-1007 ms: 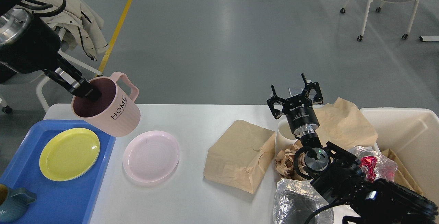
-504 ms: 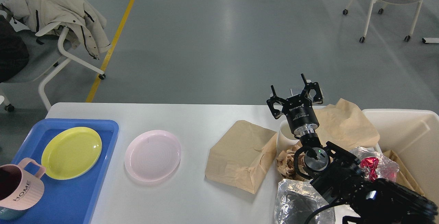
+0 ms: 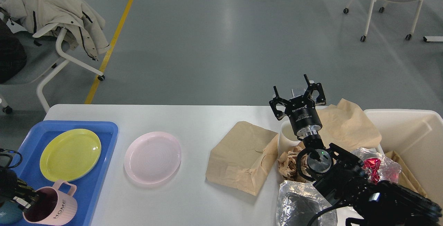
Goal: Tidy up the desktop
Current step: 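Lift the pink mug and set it on the blue tray, then raise the left gripper and grasp the pink plate's rim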
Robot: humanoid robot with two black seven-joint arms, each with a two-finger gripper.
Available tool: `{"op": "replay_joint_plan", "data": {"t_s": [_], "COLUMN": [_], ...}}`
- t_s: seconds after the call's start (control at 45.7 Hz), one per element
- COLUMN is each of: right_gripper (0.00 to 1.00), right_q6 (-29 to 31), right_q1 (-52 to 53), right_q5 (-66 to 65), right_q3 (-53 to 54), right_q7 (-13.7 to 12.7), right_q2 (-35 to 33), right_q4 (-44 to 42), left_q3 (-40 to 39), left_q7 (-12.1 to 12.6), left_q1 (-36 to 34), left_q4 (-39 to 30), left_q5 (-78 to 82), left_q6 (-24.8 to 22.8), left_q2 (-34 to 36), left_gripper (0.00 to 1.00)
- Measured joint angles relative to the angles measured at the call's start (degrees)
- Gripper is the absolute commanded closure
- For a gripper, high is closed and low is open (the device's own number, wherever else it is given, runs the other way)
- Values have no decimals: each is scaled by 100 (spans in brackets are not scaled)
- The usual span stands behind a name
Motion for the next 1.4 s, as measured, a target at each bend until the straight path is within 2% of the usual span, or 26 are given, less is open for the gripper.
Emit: {"op": "replay_joint_plan", "data": {"t_s": [0.153, 0.285, 0.394, 0.482, 0.591, 0.701, 0.766, 0.941, 1.051, 1.117, 1.182, 1.226, 1.335, 1.401], "right_gripper": [0, 0, 0, 0, 0, 0, 0, 0, 0, 0, 0, 0, 0, 0], "right_q6": [0, 0, 1, 1, 2, 2, 2, 2, 2, 2, 2, 2, 1, 1], "right_q1": [0, 0, 0, 0, 0, 0, 0, 0, 0, 0, 0, 0, 0, 0], "right_q5": [-1, 0, -2, -3, -3, -3, -3, -4, -2, 0, 0, 1, 1, 0], "right_q3": [0, 0, 0, 0, 0, 0, 0, 0, 0, 0, 0, 0, 0, 0], "right_q7": [0, 0, 0, 0, 0, 0, 0, 0, 0, 0, 0, 0, 0, 0], "right_q2": [0, 0, 0, 0, 0, 0, 0, 1, 0, 0, 0, 0, 0, 0], "right_q4": [0, 0, 0, 0, 0, 0, 0, 0, 0, 0, 0, 0, 0, 0], "left_q3": [-405, -606, -659, -692, -692, -696, -771, -1366, -1592, -1379, -745, -182, 1534, 2317], "left_q7": [36, 2, -80, -240, -513, -848, -1046, -1122, -1090, -1040, -895, -775, -489, -367], "left_q1": [500, 687, 658, 523, -71, -1060, -1968, -3670, -4302, -4394, -4381, -4302, -3957, -3717], "left_q4": [321, 400, 405, 396, 393, 396, 400, 406, 603, 680, 649, 554, 144, -74], "left_q5": [-23, -94, -156, -202, -220, -222, -242, -659, -1298, -1573, -1977, -2307, -3584, -4307], "left_q6": [42, 71, 31, -48, -423, -1065, -1622, -2932, -3306, -3251, -2861, -2414, -861, -141], "left_q2": [-245, -340, -344, -297, -247, -157, -153, -607, -1400, -1702, -2022, -2236, -2938, -3347], "left_gripper": [66, 30, 20, 18, 18, 18, 18, 18, 18, 18, 18, 18, 18, 18]}}
